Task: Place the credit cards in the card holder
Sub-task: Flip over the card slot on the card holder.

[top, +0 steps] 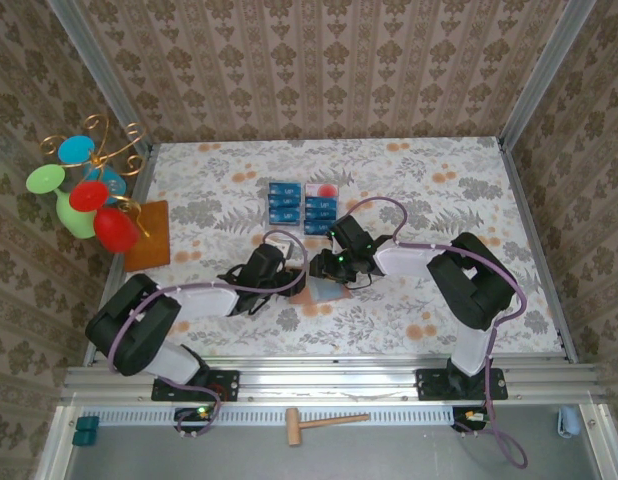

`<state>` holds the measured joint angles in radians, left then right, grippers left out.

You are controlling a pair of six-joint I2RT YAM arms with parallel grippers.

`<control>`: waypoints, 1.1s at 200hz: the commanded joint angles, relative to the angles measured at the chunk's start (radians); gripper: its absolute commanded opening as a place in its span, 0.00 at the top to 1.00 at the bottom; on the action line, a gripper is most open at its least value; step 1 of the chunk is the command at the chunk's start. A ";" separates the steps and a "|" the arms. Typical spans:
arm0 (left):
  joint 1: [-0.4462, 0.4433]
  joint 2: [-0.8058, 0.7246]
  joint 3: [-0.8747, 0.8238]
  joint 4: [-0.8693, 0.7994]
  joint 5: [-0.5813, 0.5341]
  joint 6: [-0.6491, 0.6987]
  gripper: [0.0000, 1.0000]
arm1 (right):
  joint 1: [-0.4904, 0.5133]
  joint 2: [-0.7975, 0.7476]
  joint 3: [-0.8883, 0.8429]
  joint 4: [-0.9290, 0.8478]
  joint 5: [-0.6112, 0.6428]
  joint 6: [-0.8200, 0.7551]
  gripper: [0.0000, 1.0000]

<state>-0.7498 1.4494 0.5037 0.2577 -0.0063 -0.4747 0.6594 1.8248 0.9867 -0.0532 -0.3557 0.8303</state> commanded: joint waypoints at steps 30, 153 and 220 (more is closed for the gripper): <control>0.022 -0.153 -0.047 -0.044 -0.020 0.014 0.26 | 0.009 0.021 -0.017 0.009 0.005 0.026 0.60; -0.188 -0.212 0.007 -0.200 -0.201 0.063 0.24 | 0.011 0.014 -0.033 0.026 0.008 0.036 0.60; -0.217 -0.079 0.078 -0.140 -0.209 0.106 0.24 | 0.011 0.004 -0.037 0.027 0.010 0.042 0.60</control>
<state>-0.9546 1.3460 0.5457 0.0811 -0.1993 -0.4061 0.6621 1.8263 0.9680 -0.0143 -0.3550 0.8635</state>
